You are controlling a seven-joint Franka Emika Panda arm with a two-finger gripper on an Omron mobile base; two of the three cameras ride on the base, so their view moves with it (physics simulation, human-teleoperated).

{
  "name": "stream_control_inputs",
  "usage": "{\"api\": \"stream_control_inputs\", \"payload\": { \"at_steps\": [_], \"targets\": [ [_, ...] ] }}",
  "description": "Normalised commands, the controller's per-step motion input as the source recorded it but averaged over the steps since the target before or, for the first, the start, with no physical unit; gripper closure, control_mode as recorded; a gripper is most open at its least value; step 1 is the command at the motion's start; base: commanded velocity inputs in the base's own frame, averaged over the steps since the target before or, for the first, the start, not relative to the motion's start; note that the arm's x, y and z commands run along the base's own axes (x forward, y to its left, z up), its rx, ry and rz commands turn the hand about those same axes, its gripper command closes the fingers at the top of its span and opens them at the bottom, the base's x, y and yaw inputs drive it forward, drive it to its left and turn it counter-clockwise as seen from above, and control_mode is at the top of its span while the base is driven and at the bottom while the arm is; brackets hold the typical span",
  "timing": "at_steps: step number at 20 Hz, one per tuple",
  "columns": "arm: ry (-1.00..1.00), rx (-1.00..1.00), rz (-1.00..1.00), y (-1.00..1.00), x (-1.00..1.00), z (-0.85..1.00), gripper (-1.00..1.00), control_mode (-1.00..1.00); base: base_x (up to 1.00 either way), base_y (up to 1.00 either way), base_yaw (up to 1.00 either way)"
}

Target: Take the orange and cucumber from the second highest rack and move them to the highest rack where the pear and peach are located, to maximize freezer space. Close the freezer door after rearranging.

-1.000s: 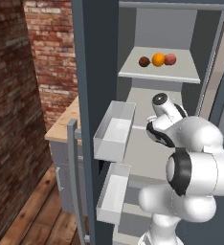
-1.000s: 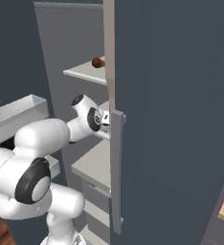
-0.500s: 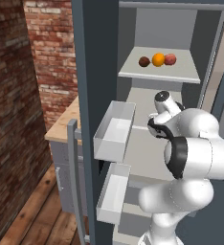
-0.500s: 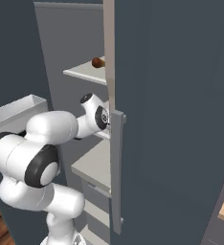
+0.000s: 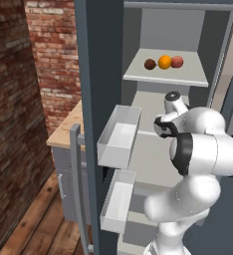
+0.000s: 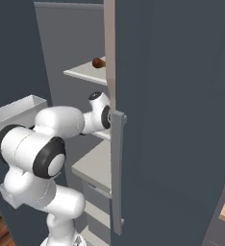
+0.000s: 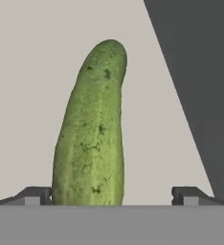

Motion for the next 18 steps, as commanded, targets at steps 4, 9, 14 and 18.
{"api": "stream_control_inputs", "payload": {
  "at_steps": [4, 9, 14, 18],
  "targets": [
    [0.00, 0.09, 0.00, 0.00, 0.14, -0.04, -1.00, -1.00, 0.00, 0.00, 0.00],
    [0.00, 0.05, 0.00, 0.00, 0.23, -0.04, -1.00, -1.00, 0.00, 0.00, 0.00],
    [0.00, 0.00, 0.00, 0.00, 0.18, -0.19, -1.00, -1.00, 0.00, 0.00, 0.00],
    [0.00, 0.00, 0.00, 0.00, 0.08, -0.46, 1.00, -1.00, 0.00, 0.00, 0.00]
  ]
}}
